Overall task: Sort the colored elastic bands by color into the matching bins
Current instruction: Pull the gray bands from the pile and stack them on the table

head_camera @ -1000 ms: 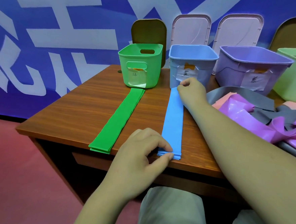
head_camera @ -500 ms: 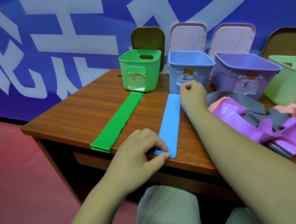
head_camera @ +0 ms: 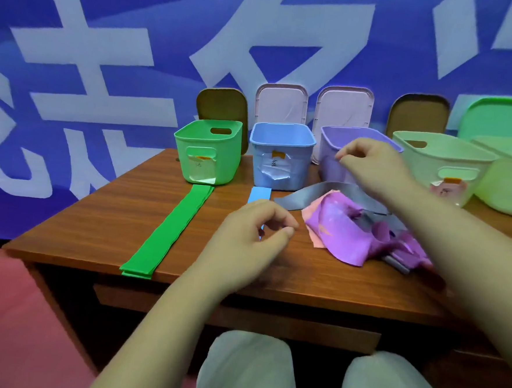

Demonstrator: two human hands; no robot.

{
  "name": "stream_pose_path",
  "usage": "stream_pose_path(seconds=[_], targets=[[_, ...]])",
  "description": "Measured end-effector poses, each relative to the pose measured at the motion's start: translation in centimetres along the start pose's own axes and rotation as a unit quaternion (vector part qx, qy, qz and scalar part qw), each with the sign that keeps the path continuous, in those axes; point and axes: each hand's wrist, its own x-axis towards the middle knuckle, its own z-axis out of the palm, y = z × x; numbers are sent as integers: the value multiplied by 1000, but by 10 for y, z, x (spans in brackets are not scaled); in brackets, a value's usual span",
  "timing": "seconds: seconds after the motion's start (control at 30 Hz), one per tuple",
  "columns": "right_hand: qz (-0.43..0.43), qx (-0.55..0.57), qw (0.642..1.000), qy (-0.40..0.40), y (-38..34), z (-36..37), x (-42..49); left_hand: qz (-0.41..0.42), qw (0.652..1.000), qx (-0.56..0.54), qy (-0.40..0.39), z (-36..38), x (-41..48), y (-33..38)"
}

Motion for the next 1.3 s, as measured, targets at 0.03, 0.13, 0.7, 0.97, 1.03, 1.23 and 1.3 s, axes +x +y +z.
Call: stream_pose_path(seconds=[0.03,0.13,0.7,0.97,1.03,1.23,1.3], targets=[[7,-1,1000,11,12,-15,-2,5,1000,-5,-18,8,12,9],[40,-13,998,54,49,-53,-14,19,998,-4,-59,37,47,30],[129,-65,985,98,194,-102,-71,-43,985,32,-166,213,187,39],[107,-75,989,76,205,-98,-65,-9,983,39,-179,231,180,17],[111,-72,989,73,206,-98,-65,-11,985,23,-171,230,179,16],[131,-42,988,76,201,-100,-68,-23,990,20,-141,227,178,22],[129,-37,988,73,199,-101,-69,-37,990,22,-132,226,178,23]])
